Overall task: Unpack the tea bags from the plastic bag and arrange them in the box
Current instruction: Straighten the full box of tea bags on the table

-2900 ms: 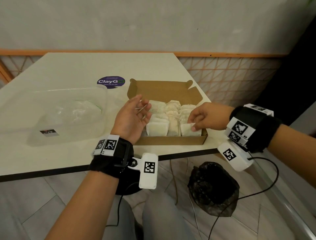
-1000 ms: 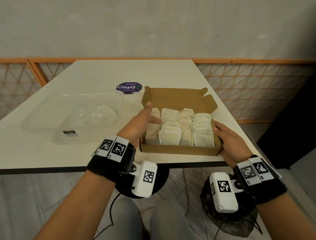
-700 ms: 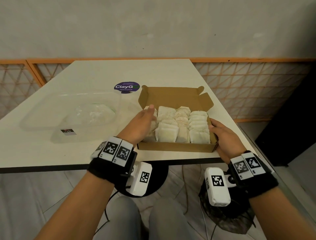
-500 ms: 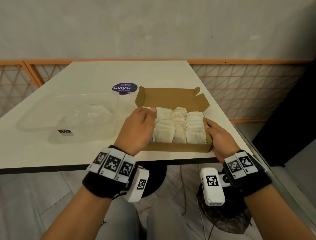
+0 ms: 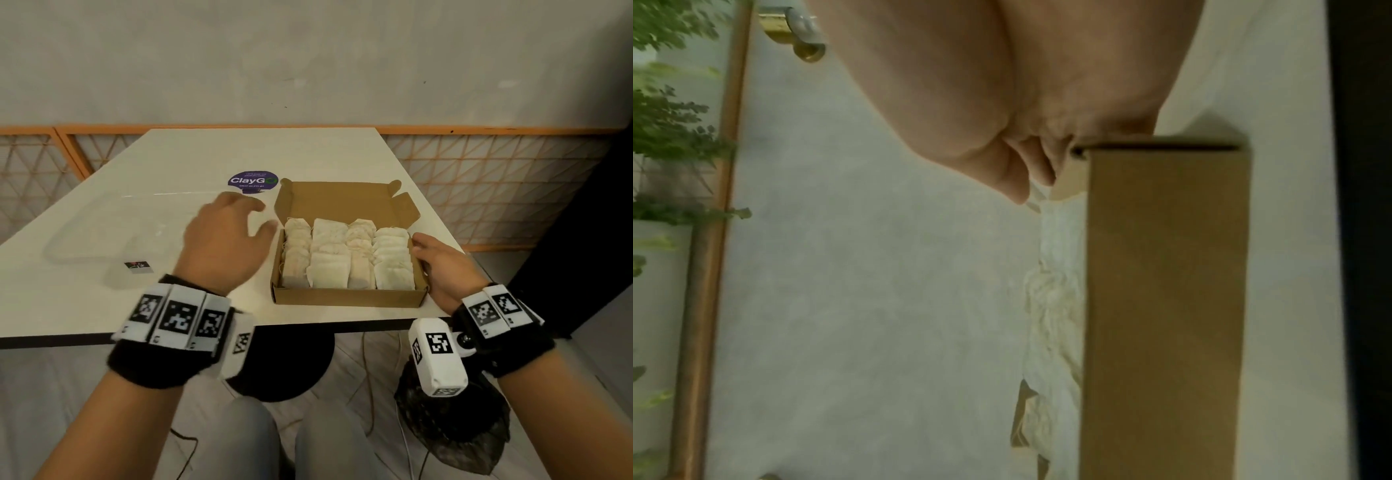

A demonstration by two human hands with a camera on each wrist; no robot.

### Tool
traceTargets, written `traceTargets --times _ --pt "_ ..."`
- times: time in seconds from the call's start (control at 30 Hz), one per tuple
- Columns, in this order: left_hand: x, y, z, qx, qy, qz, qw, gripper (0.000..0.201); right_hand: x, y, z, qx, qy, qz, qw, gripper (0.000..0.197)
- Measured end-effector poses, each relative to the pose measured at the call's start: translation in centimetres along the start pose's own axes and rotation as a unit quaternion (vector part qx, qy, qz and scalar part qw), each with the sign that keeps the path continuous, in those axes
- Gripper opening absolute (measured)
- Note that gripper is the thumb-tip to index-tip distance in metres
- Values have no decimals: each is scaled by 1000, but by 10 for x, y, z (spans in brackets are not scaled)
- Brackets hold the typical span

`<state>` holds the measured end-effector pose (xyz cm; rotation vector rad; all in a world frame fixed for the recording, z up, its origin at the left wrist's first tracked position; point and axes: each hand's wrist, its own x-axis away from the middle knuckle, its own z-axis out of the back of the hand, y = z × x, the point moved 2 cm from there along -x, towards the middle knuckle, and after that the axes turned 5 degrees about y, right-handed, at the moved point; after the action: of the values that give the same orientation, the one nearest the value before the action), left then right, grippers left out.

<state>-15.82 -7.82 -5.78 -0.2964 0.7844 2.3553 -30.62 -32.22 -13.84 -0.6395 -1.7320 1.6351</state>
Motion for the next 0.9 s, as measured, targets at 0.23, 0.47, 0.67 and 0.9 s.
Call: traceTargets --times 0.23,0.47,0.67,0.9 --pt "7 -45 3 -86 -117 30 989 42 -17 8 -14 64 33 -5 997 45" --pt "21 -47 -5 -58 -90 -26 994 35 -47 8 -24 187 15 14 982 35" --pt "16 -45 -10 -69 -82 -47 993 29 -42 -11 -53 291 23 23 956 42" --pt "8 -45 0 9 -135 -13 991 37 -44 -16 -50 308 24 21 951 43"
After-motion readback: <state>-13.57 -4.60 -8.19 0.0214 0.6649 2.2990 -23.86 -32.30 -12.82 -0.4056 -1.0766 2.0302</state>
